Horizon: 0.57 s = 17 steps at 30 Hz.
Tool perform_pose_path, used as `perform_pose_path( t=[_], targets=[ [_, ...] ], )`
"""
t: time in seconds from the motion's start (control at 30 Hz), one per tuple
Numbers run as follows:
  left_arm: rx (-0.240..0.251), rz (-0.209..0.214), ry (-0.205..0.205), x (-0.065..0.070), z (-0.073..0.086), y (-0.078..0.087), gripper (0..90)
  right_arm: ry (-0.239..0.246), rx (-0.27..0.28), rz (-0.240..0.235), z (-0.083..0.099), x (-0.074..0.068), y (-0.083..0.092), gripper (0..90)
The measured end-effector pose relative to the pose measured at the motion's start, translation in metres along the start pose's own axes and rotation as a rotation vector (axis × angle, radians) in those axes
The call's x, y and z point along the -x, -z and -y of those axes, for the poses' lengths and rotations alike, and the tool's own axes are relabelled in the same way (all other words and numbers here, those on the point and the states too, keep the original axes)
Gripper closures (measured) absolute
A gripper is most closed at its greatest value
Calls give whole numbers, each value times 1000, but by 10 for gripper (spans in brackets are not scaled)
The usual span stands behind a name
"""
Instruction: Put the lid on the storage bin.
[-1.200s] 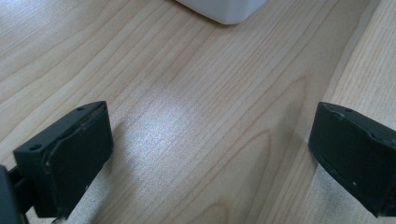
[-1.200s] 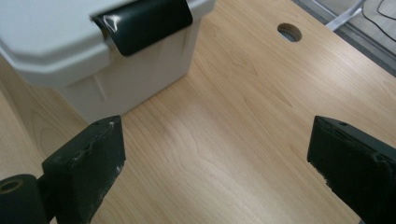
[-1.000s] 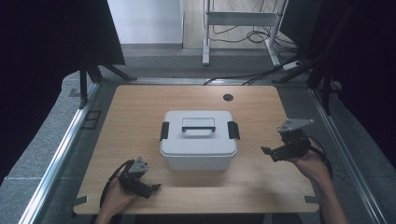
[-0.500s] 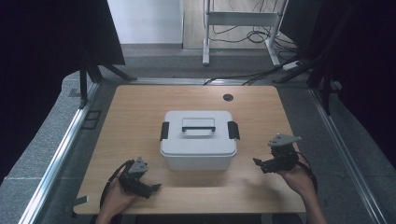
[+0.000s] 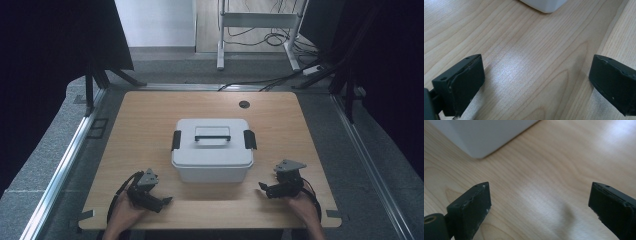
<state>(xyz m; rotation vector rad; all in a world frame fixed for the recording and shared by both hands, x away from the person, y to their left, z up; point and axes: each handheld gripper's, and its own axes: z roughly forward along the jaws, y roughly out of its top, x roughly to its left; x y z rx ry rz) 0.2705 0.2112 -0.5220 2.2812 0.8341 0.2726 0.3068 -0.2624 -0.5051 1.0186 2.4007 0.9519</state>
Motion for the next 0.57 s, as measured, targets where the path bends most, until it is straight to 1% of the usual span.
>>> perform_pose_path(
  t=[0.07,0.1,0.13,0.17,0.3,0.4,0.57],
  targets=[
    [0,0,0,0,0,0,3,-11,-5,0,4,-1,-6,41],
    [0,0,0,0,0,0,3,-22,-6,-2,7,-2,-9,23],
    [0,0,0,0,0,0,3,-49,-2,-19,8,-2,-11,27],
    [0,-1,0,0,0,0,3,-63,-6,-27,8,-1,-11,23],
    [0,-1,0,0,0,0,4,-78,-16,-22,7,0,-12,0],
    [1,-2,1,0,0,0,4,-92,-20,-10,7,-1,-12,0],
    [1,-2,1,1,0,0,4,-95,-20,-7,8,-1,-12,0]
  ],
)
